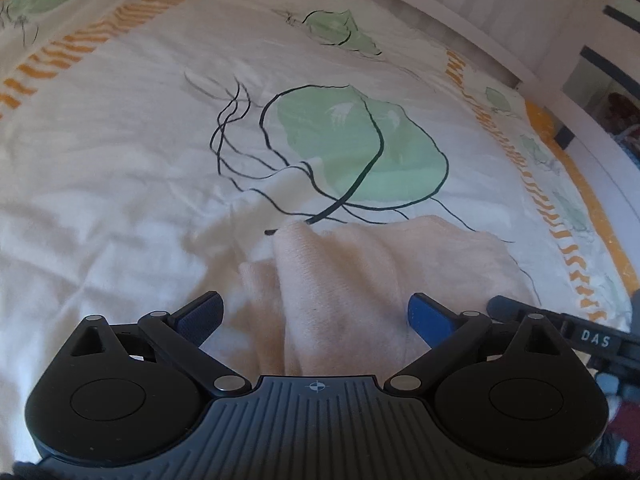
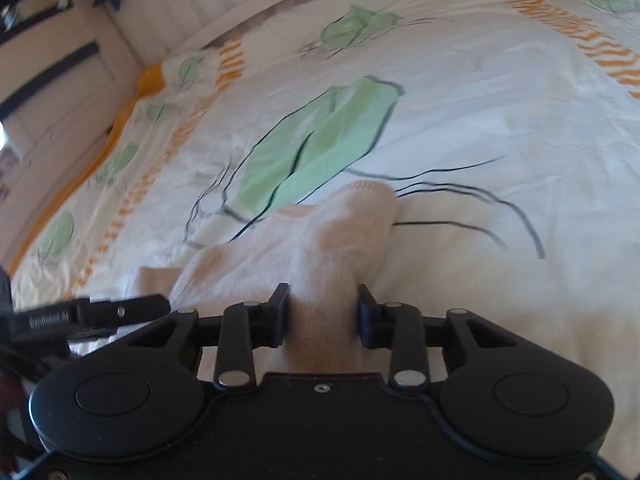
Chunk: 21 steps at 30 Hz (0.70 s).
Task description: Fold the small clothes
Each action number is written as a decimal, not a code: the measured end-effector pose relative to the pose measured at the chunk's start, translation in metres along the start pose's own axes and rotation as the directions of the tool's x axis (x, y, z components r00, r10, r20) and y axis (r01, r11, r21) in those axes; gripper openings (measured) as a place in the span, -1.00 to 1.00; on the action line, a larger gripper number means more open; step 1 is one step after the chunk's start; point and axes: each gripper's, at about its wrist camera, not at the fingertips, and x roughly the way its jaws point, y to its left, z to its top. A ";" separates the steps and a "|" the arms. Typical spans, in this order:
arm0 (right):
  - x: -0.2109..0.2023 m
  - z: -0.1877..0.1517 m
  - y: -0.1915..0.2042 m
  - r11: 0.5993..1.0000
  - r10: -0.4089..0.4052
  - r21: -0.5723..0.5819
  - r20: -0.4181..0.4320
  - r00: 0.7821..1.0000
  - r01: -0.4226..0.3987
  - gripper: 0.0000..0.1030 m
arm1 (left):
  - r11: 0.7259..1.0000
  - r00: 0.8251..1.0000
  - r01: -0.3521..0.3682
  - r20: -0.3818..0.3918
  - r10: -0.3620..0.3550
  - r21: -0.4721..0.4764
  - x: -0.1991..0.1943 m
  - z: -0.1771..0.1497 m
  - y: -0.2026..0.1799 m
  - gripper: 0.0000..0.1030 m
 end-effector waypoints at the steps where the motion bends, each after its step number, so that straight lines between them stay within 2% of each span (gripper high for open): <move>1: 0.001 -0.001 -0.005 1.000 0.008 0.018 -0.004 1.000 -0.008 -0.14 | 0.999 1.000 -0.014 0.003 0.014 0.031 0.001 0.000 -0.005 0.94; 3: 0.003 -0.002 -0.010 0.999 0.024 0.028 -0.005 1.000 -0.024 -0.09 | 0.994 0.997 -0.069 -0.013 0.071 0.083 0.006 -0.002 -0.009 0.95; 4: 0.003 -0.003 -0.010 0.999 0.025 0.022 -0.004 1.000 -0.025 0.00 | 0.992 0.995 -0.092 -0.019 0.094 0.082 0.008 -0.003 -0.006 0.96; 8: -0.003 -0.001 -0.007 0.999 0.034 0.010 0.009 0.999 -0.034 0.36 | 0.999 0.999 -0.043 -0.029 0.042 -0.031 0.003 0.000 0.012 0.95; 9: -0.007 -0.001 -0.007 0.999 0.036 0.007 0.013 0.999 -0.036 0.54 | 0.998 0.999 -0.039 -0.020 0.038 -0.053 -0.002 0.003 0.015 0.95; 11: -0.018 -0.005 -0.004 0.999 0.045 -0.016 0.024 0.999 -0.045 0.75 | 0.995 0.998 -0.054 0.025 0.056 -0.078 -0.016 0.005 0.015 0.96; 13: -0.028 -0.009 0.000 0.997 0.051 -0.052 0.019 0.999 -0.050 0.93 | 0.996 0.996 -0.056 0.060 0.060 -0.062 -0.031 0.007 0.011 0.96; 16: -0.038 -0.020 0.009 0.992 0.041 -0.118 0.006 0.999 -0.040 0.99 | 0.999 0.995 -0.054 0.078 0.053 -0.001 -0.047 0.000 -0.005 0.98; 21: -0.045 -0.040 0.016 0.979 -0.011 -0.203 -0.037 0.999 0.004 0.99 | 0.989 0.998 -0.059 -0.001 0.060 0.137 -0.053 -0.030 -0.039 0.99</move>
